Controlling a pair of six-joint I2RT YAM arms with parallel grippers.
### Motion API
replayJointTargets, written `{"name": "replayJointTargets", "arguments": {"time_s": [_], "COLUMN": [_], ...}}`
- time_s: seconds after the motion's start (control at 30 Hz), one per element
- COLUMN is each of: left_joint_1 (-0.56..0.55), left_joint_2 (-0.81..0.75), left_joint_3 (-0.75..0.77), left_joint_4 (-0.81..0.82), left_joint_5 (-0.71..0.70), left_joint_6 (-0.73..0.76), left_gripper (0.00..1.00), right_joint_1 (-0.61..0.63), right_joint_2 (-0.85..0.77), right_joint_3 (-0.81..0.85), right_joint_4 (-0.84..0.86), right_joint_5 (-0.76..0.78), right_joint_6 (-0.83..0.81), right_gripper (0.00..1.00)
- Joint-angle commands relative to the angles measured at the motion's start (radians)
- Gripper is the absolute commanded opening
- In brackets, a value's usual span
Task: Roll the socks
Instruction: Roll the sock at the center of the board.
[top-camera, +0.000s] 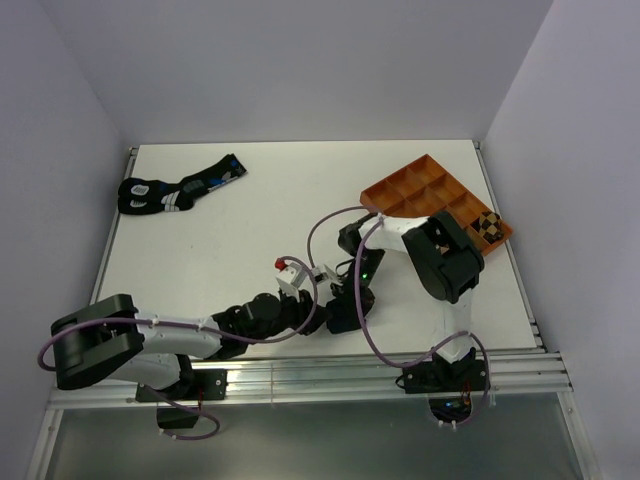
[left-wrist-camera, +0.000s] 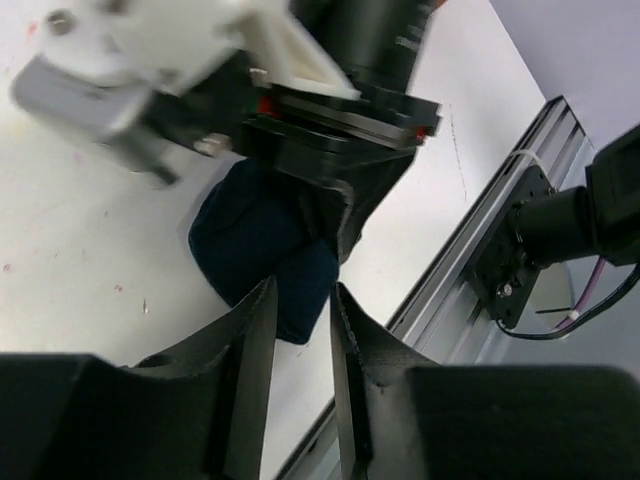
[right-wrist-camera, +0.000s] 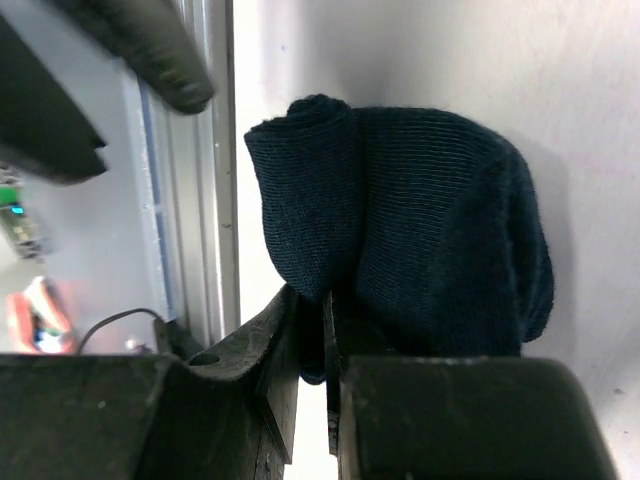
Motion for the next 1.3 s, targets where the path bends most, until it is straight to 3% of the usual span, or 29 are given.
{"name": "replayJointTargets", "arguments": {"time_s": [0.0,0.33,0.57,1.27], "left_joint_1": [-0.025,-0.042,-0.062,-0.071], "left_joint_2": [0.026,0.189,0.204,0.382], "left_joint_3": [-0.007,0.054,0.071,0.137], "left_joint_4": [0.122,0.171,0.206,0.186], "left_joint_5": [-0.028,0.069,0.063,0.105], "left_joint_6": [0.141,0.243,0.266,0.263], "left_gripper": [0.34,0.4,0.43,0.4], "right_joint_1": [-0.013,-0.014,-0.016,-0.022], "right_joint_2": [0.031,0.08,0.09,0.077], "right_joint_3": [0.044,0.082,0.082,0.058], "right_joint_4": [-0.086,-0.104,-0.083,-0.023], "right_joint_5": [-0.017,-0.021,-0.007,0.009], "right_joint_6": [-0.026,0.005,0.031,0.091], "right_gripper": [0.07,0.07,0.07,0.09]}}
